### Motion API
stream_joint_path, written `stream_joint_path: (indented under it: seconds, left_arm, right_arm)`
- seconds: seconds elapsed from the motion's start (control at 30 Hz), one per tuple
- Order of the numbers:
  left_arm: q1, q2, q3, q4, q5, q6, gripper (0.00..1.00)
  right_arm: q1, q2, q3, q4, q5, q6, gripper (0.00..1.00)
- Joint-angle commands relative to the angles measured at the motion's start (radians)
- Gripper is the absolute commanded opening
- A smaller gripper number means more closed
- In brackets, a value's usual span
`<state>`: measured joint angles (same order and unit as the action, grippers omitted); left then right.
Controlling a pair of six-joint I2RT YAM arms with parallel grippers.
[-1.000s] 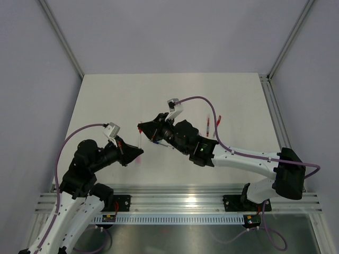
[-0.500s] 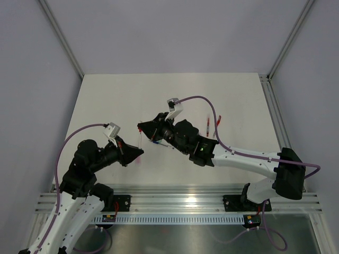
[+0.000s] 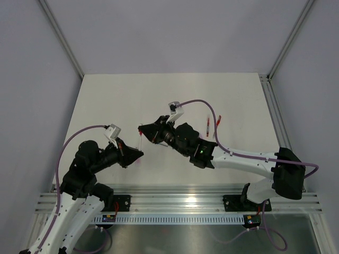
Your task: Insert the pens into the pen caps
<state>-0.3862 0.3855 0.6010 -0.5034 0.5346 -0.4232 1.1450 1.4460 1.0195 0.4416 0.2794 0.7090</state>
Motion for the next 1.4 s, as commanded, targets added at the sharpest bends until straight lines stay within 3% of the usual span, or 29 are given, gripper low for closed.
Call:
stream_joint_path:
  seconds: [0.0, 0.5, 0.9, 1.37]
  left_arm:
    - [0.006, -0.013, 0.010, 0.071, -0.013, -0.012, 0.00]
    - [0.006, 0.010, 0.028, 0.088, -0.041, -0.022, 0.00]
    - [0.006, 0.044, 0.094, 0.232, -0.015, -0.146, 0.00]
    - [0.006, 0.161, 0.226, 0.276, 0.016, -0.126, 0.00]
  right_arm:
    - [0.012, -0.021, -0.025, 0.013, -0.005, 0.006, 0.00]
    - [0.033, -0.015, -0.029, 0.019, -0.016, 0.007, 0.00]
    - [0.101, -0.048, -0.091, -0.007, 0.060, -0.009, 0.00]
    - [0.148, -0.061, -0.133, -0.274, -0.114, 0.010, 0.00]
